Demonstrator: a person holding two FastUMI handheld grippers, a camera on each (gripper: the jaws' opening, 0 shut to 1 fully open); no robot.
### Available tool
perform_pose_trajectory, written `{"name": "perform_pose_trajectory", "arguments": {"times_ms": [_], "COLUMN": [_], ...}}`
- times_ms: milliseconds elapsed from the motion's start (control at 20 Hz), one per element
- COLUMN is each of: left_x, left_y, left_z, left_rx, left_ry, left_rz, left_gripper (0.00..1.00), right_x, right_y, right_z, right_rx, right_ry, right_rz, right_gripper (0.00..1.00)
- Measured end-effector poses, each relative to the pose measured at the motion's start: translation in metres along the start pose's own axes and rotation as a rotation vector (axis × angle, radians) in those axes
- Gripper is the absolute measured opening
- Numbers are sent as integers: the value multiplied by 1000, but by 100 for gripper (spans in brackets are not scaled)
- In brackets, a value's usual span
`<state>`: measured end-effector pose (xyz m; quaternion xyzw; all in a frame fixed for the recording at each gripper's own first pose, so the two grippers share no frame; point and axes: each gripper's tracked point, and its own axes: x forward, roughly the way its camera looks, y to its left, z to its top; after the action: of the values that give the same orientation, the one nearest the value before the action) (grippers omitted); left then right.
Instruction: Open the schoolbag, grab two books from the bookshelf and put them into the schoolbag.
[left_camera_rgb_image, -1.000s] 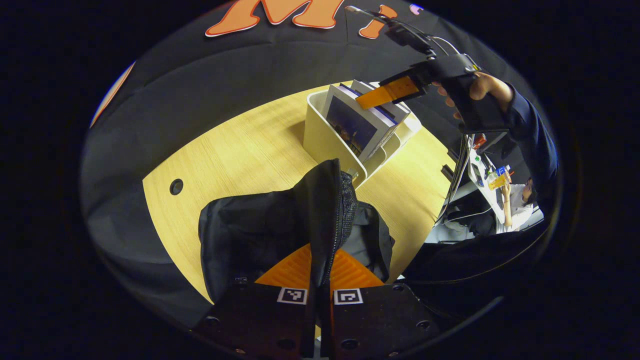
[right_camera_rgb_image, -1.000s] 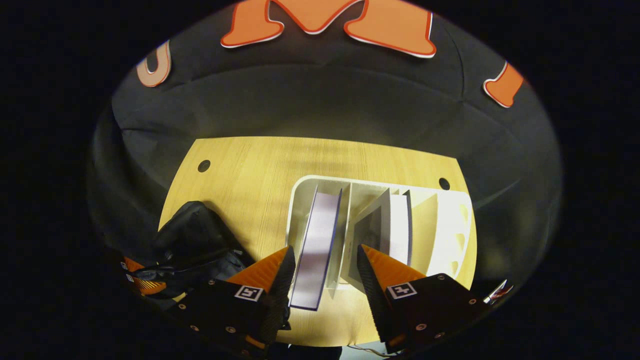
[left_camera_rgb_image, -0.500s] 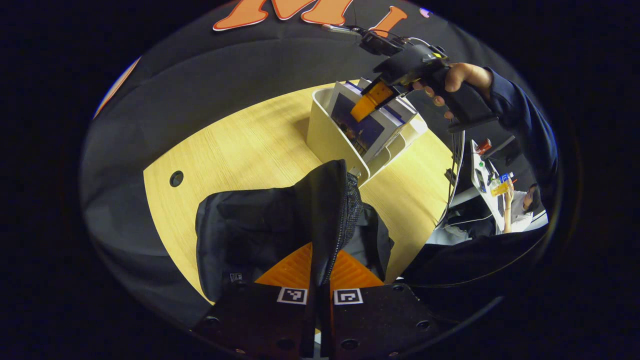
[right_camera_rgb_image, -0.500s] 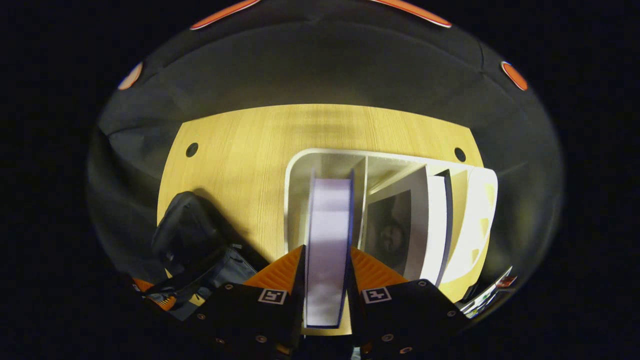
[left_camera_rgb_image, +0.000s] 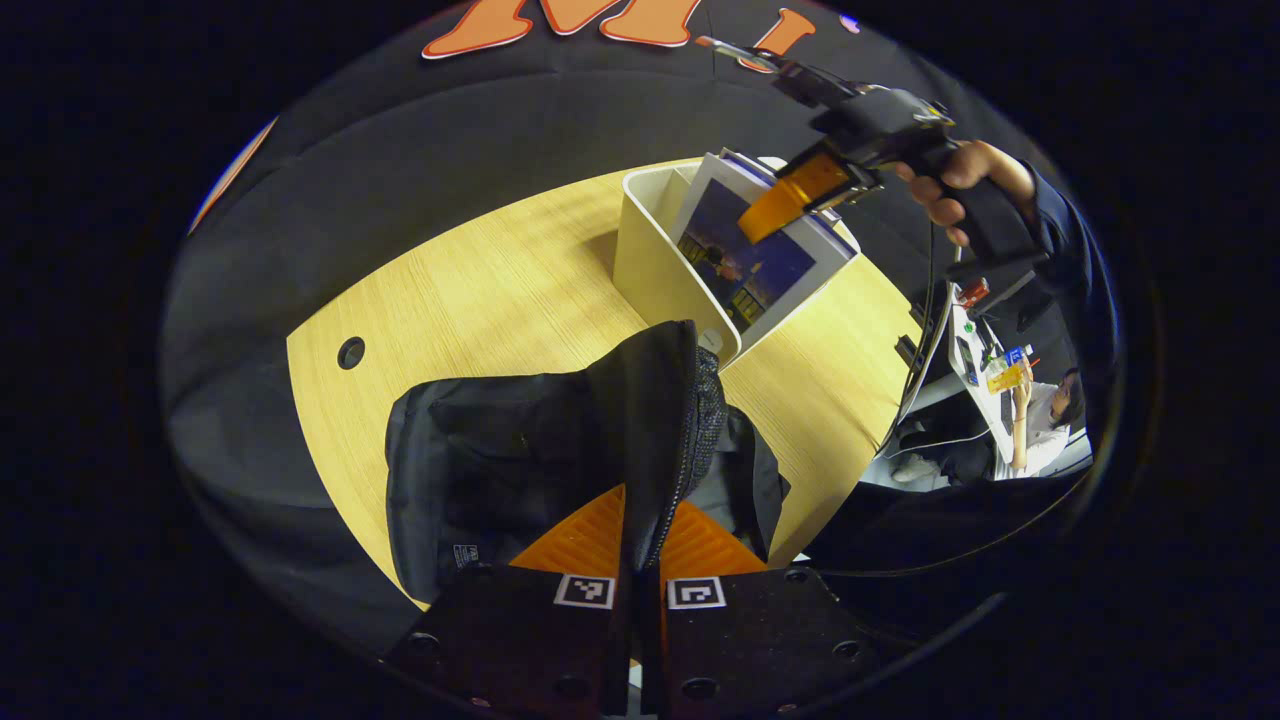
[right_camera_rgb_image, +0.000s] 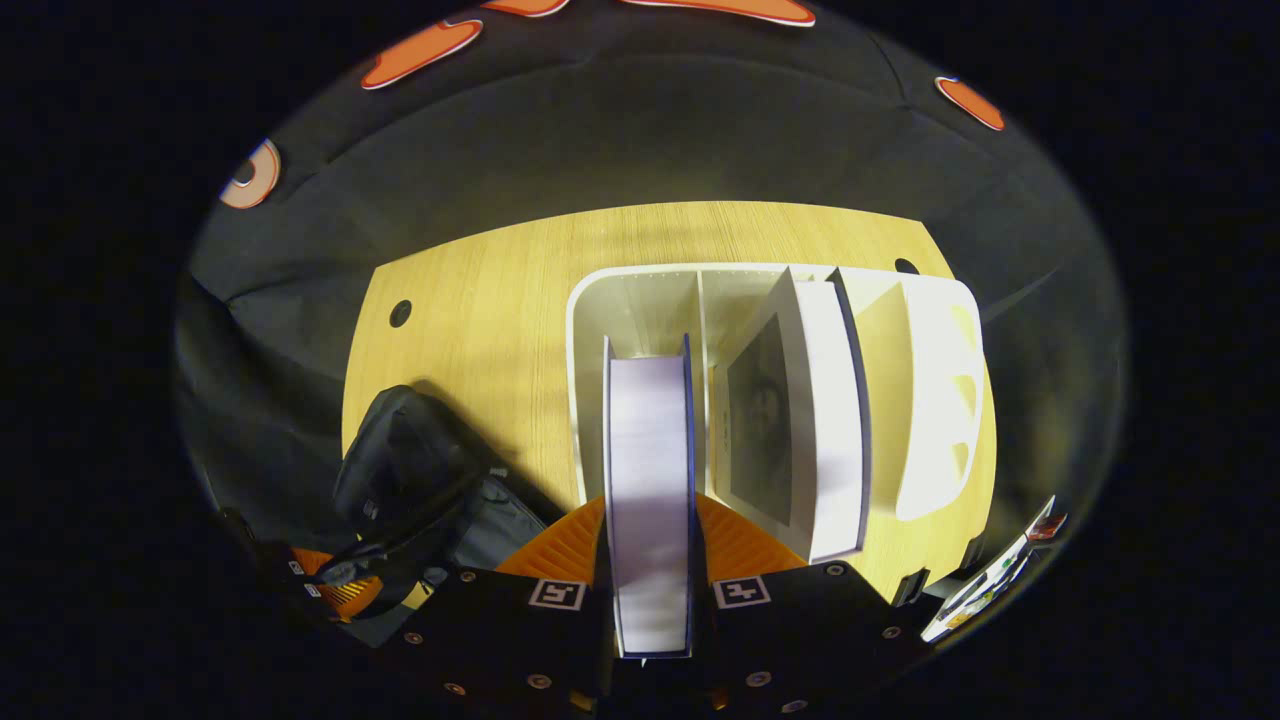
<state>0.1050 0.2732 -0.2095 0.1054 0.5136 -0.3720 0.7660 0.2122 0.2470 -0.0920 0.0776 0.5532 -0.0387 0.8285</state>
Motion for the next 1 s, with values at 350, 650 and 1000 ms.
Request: {"name": "perform_pose_trajectory", "arguments": {"times_ms": [350, 650, 1000], "left_x": [5, 9, 13], "left_y": [-6, -10, -25], "left_z": [-5, -5, -10], "left_rx": [-11, -34, -54], "left_ry": [5, 19, 34], "left_rz": [25, 53, 85], "left_gripper": [6, 5, 6], "right_x": [-36, -62, -80], "right_y": [-7, -23, -45], "right_z": [-38, -76, -132], "right_rx": [-30, 10, 67], "right_ry": [-88, -138, -153], "right_rz": [53, 117, 240], "right_gripper": [32, 30, 30]}}
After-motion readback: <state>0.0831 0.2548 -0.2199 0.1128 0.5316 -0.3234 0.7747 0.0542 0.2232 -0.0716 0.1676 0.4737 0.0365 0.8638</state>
